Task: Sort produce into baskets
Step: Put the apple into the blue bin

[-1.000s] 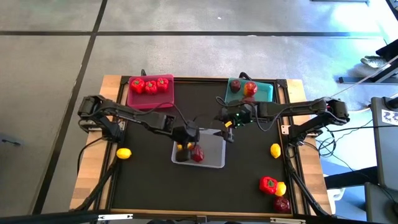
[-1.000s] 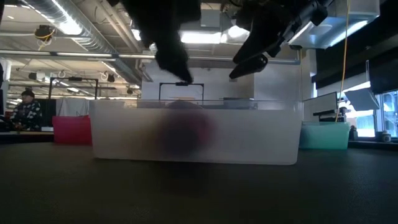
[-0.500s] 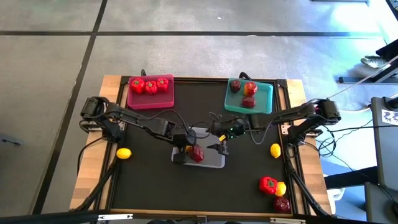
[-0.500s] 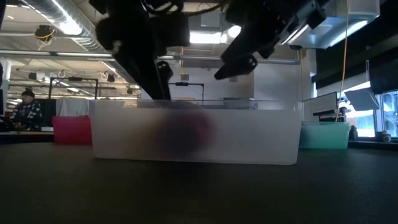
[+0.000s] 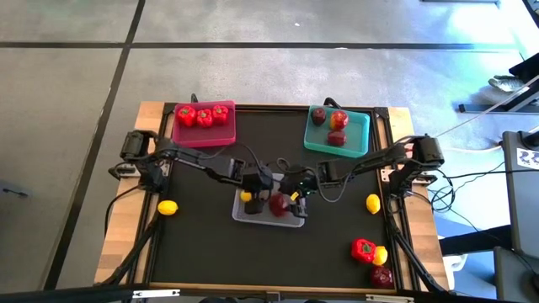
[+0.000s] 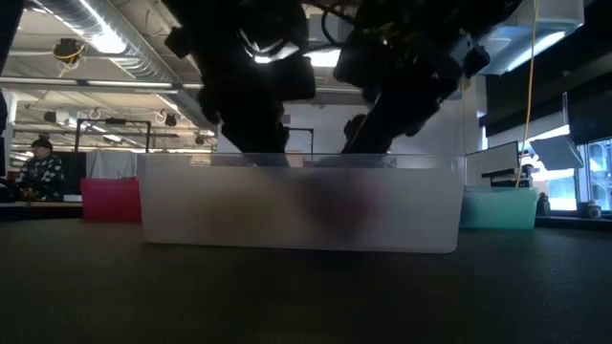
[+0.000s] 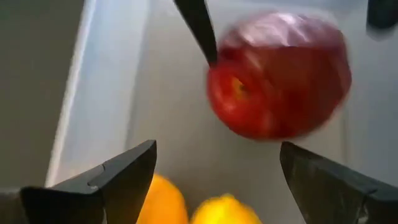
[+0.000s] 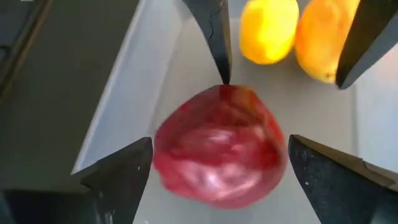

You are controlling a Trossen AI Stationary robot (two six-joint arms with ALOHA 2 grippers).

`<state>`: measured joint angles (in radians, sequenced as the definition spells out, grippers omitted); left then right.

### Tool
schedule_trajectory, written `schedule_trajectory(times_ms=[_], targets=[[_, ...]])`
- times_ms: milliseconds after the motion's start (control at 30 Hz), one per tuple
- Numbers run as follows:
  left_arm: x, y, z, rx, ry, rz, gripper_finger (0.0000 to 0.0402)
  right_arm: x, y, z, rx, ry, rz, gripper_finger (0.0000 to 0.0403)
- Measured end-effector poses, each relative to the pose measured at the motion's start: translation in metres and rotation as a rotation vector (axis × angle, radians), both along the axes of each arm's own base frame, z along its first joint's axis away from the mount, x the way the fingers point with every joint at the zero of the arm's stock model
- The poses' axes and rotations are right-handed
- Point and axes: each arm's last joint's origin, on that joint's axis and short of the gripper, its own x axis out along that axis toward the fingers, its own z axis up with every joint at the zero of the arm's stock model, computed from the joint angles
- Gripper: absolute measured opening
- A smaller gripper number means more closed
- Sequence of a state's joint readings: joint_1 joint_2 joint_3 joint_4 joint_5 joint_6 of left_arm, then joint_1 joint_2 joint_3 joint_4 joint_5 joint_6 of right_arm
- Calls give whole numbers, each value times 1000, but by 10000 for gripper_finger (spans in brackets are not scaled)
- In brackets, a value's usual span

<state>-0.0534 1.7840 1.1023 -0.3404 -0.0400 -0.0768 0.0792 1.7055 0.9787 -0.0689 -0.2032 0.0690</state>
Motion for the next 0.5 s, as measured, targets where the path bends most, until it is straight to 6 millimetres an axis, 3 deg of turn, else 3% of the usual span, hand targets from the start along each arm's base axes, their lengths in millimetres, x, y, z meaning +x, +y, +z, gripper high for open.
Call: schedule_trajectory(times_ms=[233,500], targets=[[5,17,-2,-9,-29,64,337,0,-2,-6,-42,32,-55,372],[5,20,-2,-13,-33,80,337,0,-3,-14,-43,79,-78,372]])
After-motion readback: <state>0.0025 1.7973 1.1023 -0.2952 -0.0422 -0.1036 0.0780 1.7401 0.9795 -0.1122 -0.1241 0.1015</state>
